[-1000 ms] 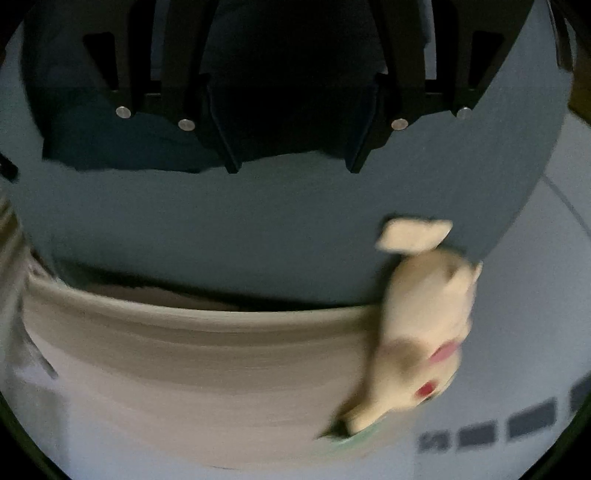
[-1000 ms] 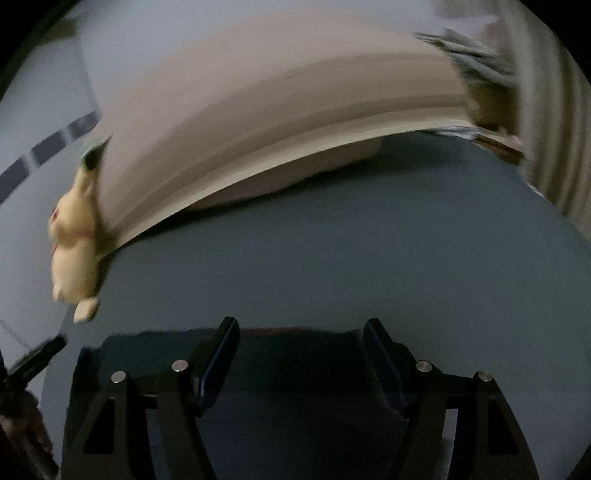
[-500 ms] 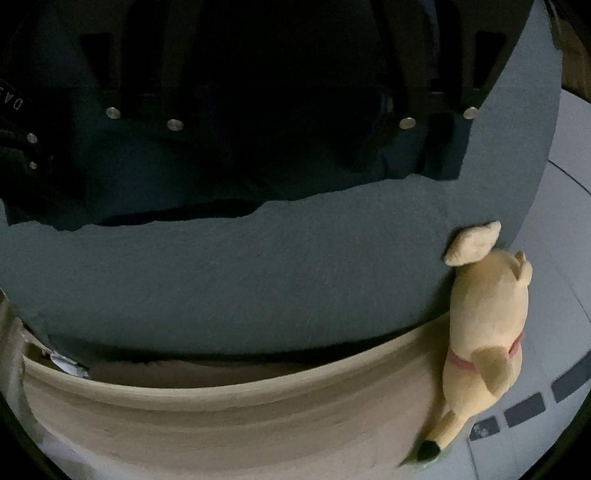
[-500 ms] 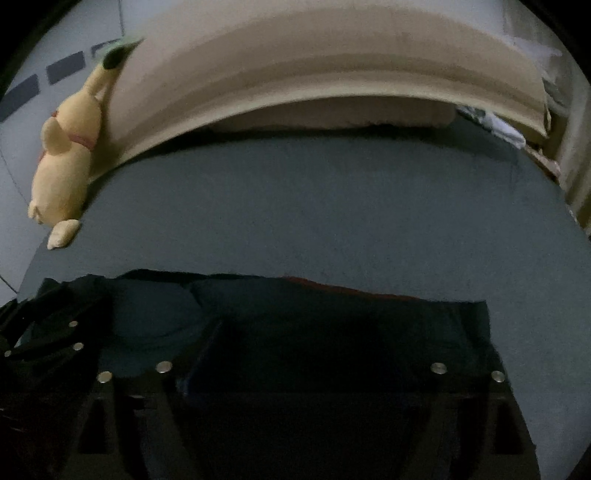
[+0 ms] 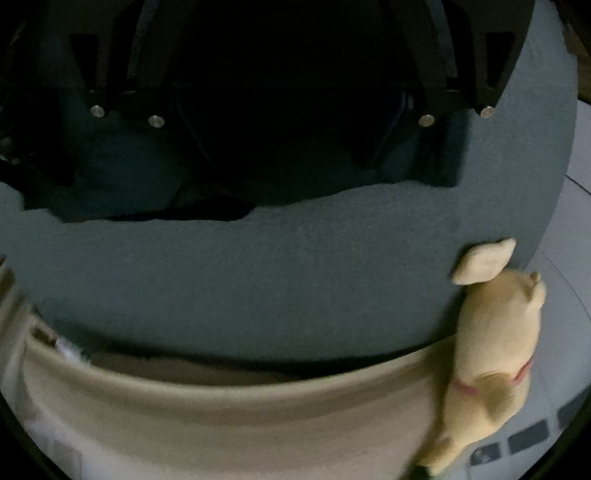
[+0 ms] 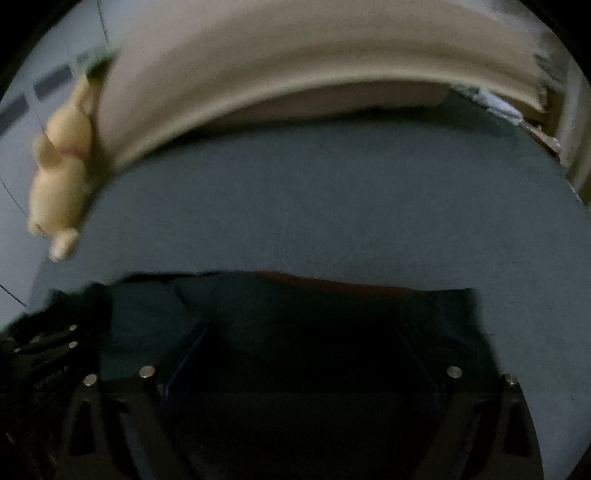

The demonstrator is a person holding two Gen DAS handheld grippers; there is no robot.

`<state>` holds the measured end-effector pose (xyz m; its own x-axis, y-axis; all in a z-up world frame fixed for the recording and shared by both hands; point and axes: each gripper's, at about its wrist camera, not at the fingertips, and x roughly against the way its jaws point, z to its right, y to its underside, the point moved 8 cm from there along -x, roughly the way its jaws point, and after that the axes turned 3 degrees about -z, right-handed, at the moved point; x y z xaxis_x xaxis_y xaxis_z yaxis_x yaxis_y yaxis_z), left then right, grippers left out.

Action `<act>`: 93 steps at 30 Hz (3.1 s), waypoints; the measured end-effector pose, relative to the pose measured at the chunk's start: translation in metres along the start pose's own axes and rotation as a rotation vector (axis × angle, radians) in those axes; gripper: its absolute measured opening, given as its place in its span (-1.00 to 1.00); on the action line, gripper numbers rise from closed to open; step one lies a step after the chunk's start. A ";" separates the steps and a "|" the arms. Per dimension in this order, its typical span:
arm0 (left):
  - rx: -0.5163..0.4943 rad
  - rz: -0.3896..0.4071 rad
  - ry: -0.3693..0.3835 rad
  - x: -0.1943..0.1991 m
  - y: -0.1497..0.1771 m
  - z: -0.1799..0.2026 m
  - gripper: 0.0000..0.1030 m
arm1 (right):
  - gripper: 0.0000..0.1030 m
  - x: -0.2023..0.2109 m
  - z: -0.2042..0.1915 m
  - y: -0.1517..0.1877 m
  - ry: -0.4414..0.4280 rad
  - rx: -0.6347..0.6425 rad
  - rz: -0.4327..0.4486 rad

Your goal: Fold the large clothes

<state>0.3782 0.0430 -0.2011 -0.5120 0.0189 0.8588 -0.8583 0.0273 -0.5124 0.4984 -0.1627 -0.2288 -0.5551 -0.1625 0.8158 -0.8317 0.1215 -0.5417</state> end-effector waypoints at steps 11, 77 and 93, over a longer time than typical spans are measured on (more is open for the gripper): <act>0.300 0.141 0.183 0.131 0.134 -0.125 0.59 | 0.86 0.163 0.173 0.140 -0.165 -0.411 0.111; 0.768 0.047 0.279 0.134 0.269 -0.171 0.08 | 0.36 0.157 0.169 0.281 -0.371 -0.767 0.086; 0.298 0.129 0.280 0.133 0.172 -0.052 0.24 | 0.55 0.133 0.189 0.221 -0.385 -0.630 -0.035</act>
<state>0.1644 0.1018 -0.1746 -0.6224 0.2754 0.7326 -0.7809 -0.2822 -0.5573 0.2381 -0.3425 -0.2783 -0.5894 -0.4949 0.6385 -0.7493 0.6303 -0.2031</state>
